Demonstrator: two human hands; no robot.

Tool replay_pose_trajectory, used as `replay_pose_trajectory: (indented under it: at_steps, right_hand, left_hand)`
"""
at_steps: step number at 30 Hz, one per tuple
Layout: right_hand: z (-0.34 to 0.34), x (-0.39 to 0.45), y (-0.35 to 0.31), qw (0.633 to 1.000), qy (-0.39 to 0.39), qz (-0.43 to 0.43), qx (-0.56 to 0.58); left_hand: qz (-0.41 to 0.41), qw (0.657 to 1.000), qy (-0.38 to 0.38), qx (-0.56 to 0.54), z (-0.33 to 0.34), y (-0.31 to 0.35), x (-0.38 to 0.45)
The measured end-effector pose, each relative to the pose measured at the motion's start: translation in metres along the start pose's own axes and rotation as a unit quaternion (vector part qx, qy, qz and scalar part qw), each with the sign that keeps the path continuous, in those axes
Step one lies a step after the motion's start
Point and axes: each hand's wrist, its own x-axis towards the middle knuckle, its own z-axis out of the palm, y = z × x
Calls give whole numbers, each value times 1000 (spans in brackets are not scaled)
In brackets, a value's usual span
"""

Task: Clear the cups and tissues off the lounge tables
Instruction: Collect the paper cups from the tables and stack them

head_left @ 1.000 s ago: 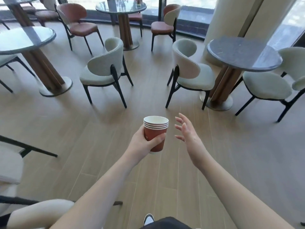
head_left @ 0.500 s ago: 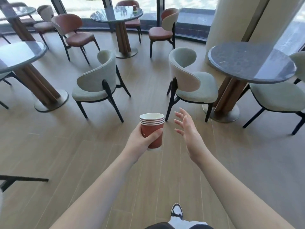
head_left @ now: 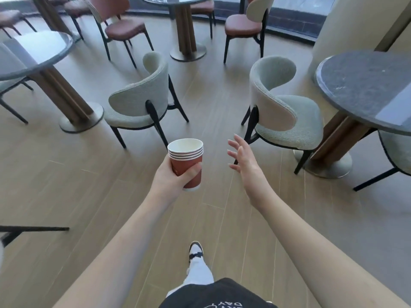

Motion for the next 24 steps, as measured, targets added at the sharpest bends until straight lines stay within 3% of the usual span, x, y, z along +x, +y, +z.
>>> replay_pose_trajectory:
  at_steps: [6, 13, 24]
  right_hand:
    - [20, 103, 4, 1000, 3, -5, -14]
    - [46, 227, -14, 998, 46, 44, 31]
    - [40, 381, -29, 998, 48, 36, 31]
  left_hand:
    - [0, 1000, 22, 8, -15, -17, 102]
    - [18, 996, -48, 67, -54, 6, 236]
    - [-8, 1000, 0, 8, -45, 31, 380]
